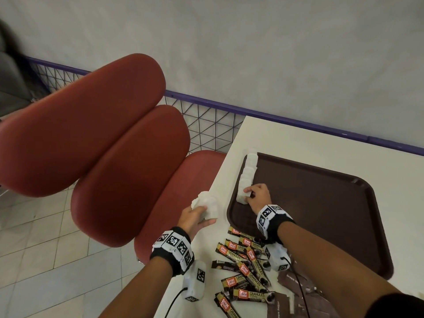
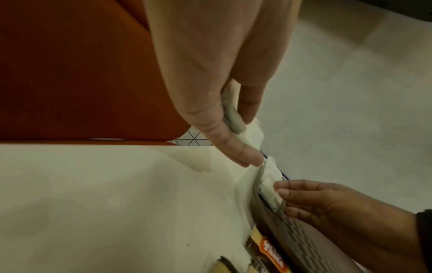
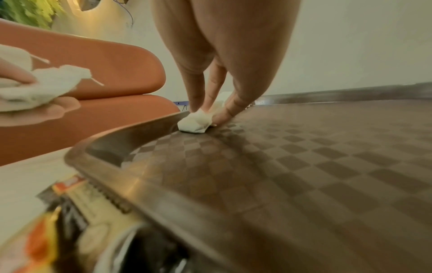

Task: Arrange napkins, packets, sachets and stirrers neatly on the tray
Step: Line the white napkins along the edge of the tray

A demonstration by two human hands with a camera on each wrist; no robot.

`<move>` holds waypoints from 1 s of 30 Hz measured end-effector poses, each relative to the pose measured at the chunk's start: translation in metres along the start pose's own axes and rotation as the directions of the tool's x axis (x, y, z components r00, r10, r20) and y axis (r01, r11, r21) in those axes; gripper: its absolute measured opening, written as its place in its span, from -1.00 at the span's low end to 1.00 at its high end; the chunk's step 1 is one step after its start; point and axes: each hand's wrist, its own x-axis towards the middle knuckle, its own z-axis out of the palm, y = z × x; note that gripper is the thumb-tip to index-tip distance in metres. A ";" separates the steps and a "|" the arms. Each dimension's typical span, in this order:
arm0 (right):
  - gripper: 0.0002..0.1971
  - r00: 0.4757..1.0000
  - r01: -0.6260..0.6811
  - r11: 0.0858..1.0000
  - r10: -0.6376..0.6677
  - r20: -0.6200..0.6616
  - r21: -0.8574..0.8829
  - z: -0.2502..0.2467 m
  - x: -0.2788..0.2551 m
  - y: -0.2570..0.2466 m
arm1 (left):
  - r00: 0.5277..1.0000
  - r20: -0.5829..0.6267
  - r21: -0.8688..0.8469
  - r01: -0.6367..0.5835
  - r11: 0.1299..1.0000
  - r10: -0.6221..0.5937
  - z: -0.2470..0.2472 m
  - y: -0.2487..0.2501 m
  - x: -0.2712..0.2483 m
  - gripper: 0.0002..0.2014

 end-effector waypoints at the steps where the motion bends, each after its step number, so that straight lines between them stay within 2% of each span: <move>1: -0.76 1.000 0.006 1.000 -0.006 -0.003 0.002 -0.002 -0.003 -0.002 | 1.000 -0.011 0.013 0.009 1.000 -0.009 0.001 0.000 0.001 -0.65; 4: -0.75 0.999 0.028 0.999 -0.027 -0.036 0.016 -0.009 -0.012 -0.006 | 1.000 -0.010 0.055 0.009 0.998 -0.008 0.006 0.000 0.000 -0.64; 9: -0.88 0.995 0.102 0.986 -0.099 -0.029 0.133 -0.011 -0.028 -0.015 | 0.999 0.032 0.091 -0.020 0.996 0.017 0.015 0.003 -0.001 -0.67; 12: -0.83 0.990 0.096 0.940 -0.124 0.065 0.327 -0.008 -0.038 -0.022 | 0.998 0.049 0.099 -0.036 0.994 0.031 0.022 0.004 -0.003 -0.67; 17: -0.80 0.968 0.082 0.892 -0.177 0.179 0.444 -0.003 -0.052 -0.034 | 0.995 0.083 0.104 -0.055 0.993 0.046 0.032 0.002 -0.006 -0.67; 21: -0.79 0.955 0.124 0.885 -0.228 0.187 0.448 -0.003 -0.057 -0.037 | 0.995 0.092 0.100 -0.055 0.993 0.046 0.033 0.002 -0.008 -0.67; 27: -0.83 0.967 0.105 0.896 -0.194 0.167 0.432 -0.007 -0.056 -0.036 | 0.996 0.085 0.067 -0.045 0.997 0.040 0.029 0.001 -0.008 -0.68; 30: -0.77 0.971 0.097 0.889 -0.184 0.155 0.447 -0.006 -0.059 -0.036 | 0.995 0.088 0.066 -0.061 0.996 0.055 0.029 0.001 -0.007 -0.69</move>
